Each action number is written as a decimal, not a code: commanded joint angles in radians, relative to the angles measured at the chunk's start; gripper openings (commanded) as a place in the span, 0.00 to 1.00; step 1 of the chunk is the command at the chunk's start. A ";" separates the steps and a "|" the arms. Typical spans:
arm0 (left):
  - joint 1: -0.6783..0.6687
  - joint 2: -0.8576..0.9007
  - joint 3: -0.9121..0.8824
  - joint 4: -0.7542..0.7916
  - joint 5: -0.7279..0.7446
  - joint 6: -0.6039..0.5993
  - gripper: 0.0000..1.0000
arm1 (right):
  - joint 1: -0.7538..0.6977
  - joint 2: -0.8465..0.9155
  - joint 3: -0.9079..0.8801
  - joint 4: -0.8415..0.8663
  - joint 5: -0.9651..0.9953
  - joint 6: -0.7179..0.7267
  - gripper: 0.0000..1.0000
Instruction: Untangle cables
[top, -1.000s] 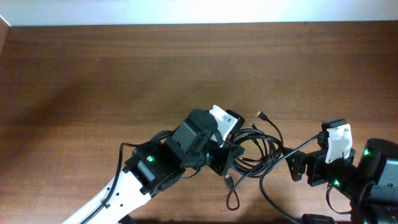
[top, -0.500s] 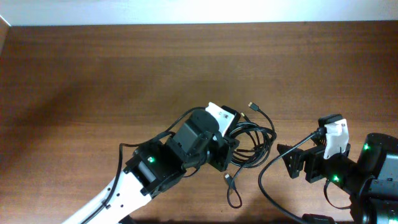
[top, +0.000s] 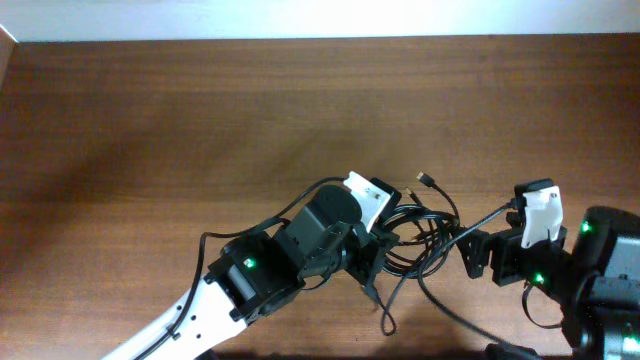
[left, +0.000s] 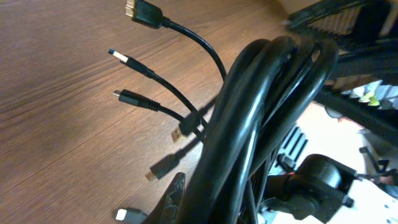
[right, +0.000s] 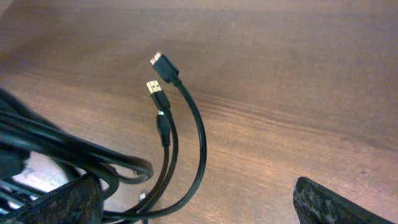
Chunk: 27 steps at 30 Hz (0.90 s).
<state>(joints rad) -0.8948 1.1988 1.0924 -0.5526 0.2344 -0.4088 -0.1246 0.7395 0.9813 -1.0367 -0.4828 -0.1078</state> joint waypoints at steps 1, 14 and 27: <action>-0.002 -0.020 0.023 0.016 0.059 -0.003 0.00 | 0.000 0.036 0.005 -0.004 0.016 0.037 0.99; -0.002 -0.022 0.023 0.211 0.475 -0.003 0.00 | 0.000 0.041 0.005 -0.006 0.021 0.037 0.99; 0.152 -0.230 0.023 0.114 0.527 0.046 0.00 | 0.000 0.041 0.005 -0.062 0.159 0.037 0.99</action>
<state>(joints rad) -0.8032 1.0843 1.0904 -0.4168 0.6899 -0.4019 -0.1219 0.7761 0.9825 -1.0927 -0.4267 -0.0784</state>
